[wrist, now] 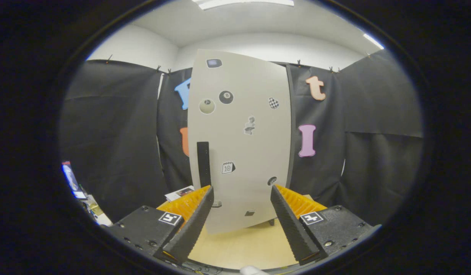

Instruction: Open the shoe cabinet door, grab the shoes and put them into the shoe cabinet, then close the shoe cabinet door.

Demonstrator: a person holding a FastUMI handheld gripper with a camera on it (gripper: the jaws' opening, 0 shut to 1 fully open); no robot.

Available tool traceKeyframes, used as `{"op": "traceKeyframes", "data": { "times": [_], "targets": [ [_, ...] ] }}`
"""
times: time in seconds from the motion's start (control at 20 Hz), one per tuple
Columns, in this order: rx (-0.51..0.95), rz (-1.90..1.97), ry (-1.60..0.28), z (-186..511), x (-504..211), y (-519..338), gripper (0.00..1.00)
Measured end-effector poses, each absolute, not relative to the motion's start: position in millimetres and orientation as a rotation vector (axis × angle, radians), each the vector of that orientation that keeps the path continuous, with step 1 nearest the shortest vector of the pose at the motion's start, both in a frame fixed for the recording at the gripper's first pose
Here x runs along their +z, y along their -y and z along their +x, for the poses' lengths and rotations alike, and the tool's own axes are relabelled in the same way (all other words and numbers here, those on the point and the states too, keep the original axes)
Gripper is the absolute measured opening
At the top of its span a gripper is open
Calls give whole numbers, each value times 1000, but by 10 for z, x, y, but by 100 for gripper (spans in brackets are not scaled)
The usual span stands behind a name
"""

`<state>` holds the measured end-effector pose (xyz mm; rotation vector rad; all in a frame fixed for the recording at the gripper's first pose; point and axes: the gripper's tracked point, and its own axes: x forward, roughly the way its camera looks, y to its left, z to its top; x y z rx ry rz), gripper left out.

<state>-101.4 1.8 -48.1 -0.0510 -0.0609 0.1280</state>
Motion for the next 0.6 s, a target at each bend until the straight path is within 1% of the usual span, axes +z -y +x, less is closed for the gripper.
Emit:
{"op": "traceKeyframes", "data": {
  "times": [0.35, 0.6],
  "targets": [
    [35, -26, 90, -1380, -338, 395, 98],
    [3, -17, 89, -1528, -336, 572, 98]
  ]
}}
